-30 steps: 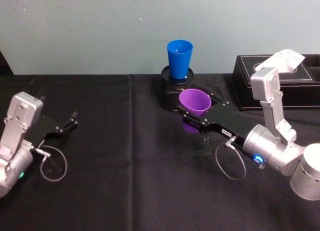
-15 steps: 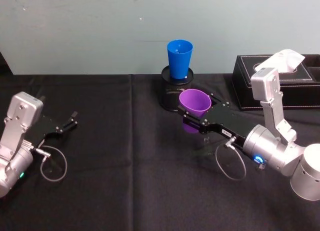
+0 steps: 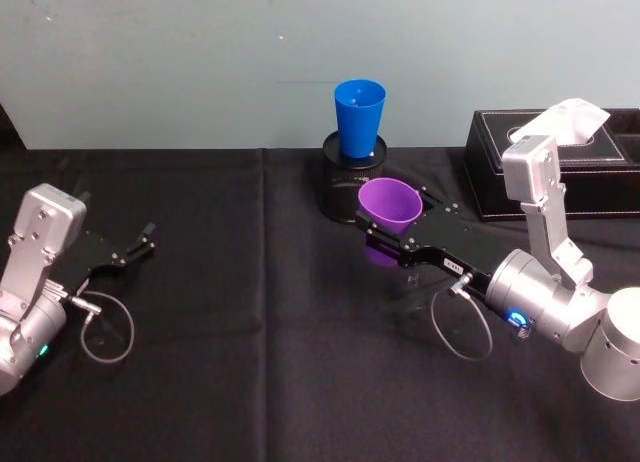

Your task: Pick up one cup with a gripper and tap it against the other cup.

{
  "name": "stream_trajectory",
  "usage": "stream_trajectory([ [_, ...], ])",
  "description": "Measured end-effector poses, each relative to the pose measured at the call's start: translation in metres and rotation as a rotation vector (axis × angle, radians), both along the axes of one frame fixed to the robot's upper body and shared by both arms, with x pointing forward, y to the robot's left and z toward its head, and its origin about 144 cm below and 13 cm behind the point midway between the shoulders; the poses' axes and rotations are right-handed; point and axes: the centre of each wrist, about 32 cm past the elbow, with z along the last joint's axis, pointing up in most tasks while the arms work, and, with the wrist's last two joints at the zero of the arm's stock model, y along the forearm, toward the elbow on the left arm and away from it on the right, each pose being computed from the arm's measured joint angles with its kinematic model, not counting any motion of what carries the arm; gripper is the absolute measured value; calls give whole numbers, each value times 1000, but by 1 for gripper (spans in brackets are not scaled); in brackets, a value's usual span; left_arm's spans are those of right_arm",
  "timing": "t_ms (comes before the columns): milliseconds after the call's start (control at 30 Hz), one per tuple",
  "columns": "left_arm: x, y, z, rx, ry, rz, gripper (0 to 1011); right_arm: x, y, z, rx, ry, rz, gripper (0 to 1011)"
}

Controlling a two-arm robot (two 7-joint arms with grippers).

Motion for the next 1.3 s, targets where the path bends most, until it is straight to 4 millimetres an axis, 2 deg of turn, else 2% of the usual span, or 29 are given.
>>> stream_trajectory([
  [1300,0,0,0,0,0,0,1000,0,0,0,0,0,0,739],
])
